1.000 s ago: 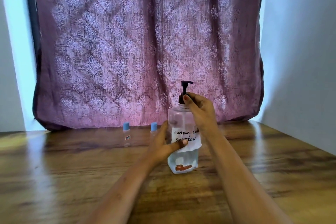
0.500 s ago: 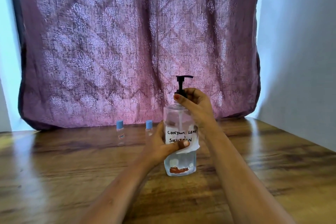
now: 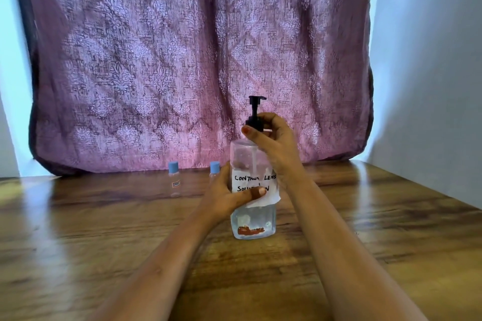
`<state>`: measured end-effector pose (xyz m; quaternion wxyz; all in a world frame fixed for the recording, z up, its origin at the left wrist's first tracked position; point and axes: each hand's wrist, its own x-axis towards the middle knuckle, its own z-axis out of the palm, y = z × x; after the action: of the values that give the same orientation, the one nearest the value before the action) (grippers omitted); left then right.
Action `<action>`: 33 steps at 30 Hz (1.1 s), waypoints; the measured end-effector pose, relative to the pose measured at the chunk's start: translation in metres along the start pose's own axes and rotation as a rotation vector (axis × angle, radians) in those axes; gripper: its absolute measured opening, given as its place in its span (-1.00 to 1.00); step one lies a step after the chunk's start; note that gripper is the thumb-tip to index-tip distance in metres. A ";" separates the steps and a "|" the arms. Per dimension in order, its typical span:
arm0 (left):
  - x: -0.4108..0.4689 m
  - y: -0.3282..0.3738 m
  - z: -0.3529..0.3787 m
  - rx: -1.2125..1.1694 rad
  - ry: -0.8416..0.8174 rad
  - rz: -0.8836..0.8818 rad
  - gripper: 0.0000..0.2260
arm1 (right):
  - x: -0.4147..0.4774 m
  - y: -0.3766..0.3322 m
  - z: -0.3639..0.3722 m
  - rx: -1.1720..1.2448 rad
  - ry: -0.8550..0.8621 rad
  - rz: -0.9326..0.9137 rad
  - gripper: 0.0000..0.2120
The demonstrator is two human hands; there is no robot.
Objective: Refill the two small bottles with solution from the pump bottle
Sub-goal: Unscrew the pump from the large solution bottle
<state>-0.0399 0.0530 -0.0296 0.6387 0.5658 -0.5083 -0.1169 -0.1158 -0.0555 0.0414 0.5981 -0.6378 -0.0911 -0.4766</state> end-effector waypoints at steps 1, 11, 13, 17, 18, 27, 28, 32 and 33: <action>-0.001 0.000 0.000 0.004 0.005 0.002 -0.57 | 0.000 0.001 0.001 -0.019 0.010 -0.001 -0.76; -0.002 -0.004 -0.002 0.059 0.045 0.011 -0.60 | -0.003 0.005 0.000 0.121 -0.006 0.005 -0.81; -0.002 -0.004 -0.002 0.053 0.044 0.013 -0.60 | -0.004 0.004 0.001 0.090 -0.024 0.002 -0.86; -0.001 -0.005 -0.002 0.054 0.033 0.023 -0.60 | -0.003 0.003 0.003 -0.022 0.035 -0.026 -0.77; -0.001 -0.005 -0.001 0.049 0.029 0.021 -0.59 | -0.002 0.004 0.003 -0.034 0.051 -0.030 -0.78; -0.003 -0.005 -0.002 0.043 0.028 0.023 -0.55 | -0.005 0.004 0.003 0.124 -0.009 -0.003 -0.85; -0.003 -0.004 -0.002 0.048 0.031 0.028 -0.56 | -0.004 0.004 0.004 0.074 -0.010 0.000 -0.78; -0.003 -0.004 -0.001 0.056 0.032 0.038 -0.57 | -0.003 0.005 0.004 -0.073 0.008 -0.017 -0.72; -0.003 -0.004 -0.001 0.057 0.028 0.039 -0.58 | -0.003 0.005 0.004 -0.062 0.014 -0.020 -0.78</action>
<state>-0.0386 0.0547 -0.0341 0.6315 0.5754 -0.5132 -0.0821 -0.1112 -0.0520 0.0366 0.5738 -0.6518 -0.0787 -0.4895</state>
